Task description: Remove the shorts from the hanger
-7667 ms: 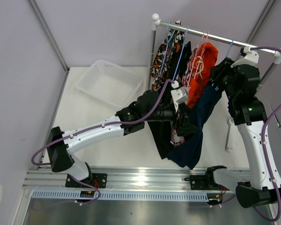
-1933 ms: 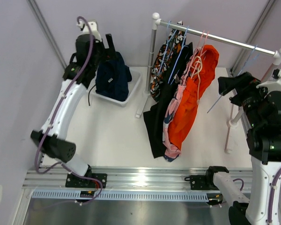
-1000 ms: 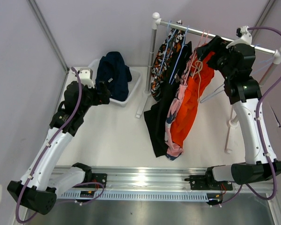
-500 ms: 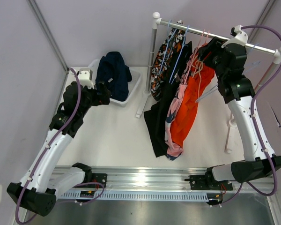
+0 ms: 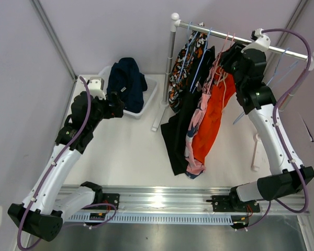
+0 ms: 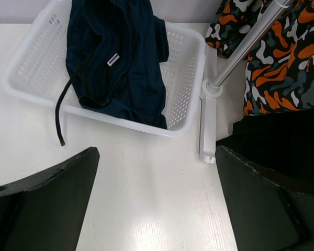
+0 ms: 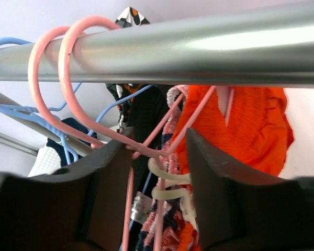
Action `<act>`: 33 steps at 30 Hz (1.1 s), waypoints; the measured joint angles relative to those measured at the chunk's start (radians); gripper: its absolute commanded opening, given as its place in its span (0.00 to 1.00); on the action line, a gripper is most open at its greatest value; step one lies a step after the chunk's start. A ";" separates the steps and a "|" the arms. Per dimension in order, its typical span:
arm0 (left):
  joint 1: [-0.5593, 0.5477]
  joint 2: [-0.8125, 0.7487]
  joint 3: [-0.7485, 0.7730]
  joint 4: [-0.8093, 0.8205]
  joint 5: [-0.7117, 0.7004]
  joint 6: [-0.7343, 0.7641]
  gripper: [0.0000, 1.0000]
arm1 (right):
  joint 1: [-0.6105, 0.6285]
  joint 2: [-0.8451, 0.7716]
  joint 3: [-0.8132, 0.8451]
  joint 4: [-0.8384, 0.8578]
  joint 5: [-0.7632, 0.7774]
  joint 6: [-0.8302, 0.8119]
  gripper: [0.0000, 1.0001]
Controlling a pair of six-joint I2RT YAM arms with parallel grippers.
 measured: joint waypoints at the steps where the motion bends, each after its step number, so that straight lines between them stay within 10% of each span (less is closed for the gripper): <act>1: 0.000 0.000 0.000 0.000 0.001 0.000 0.99 | 0.006 0.007 -0.001 0.006 0.006 -0.002 0.44; 11: 0.000 0.000 -0.001 0.000 0.004 0.000 0.99 | 0.052 0.040 -0.003 0.071 0.054 -0.038 0.00; 21: -0.037 -0.024 -0.008 0.034 0.160 0.009 0.99 | 0.056 -0.014 -0.015 0.009 0.099 -0.058 0.00; 33: -0.451 0.091 0.253 0.158 0.344 0.015 0.99 | 0.056 -0.197 -0.034 -0.090 0.188 -0.101 0.00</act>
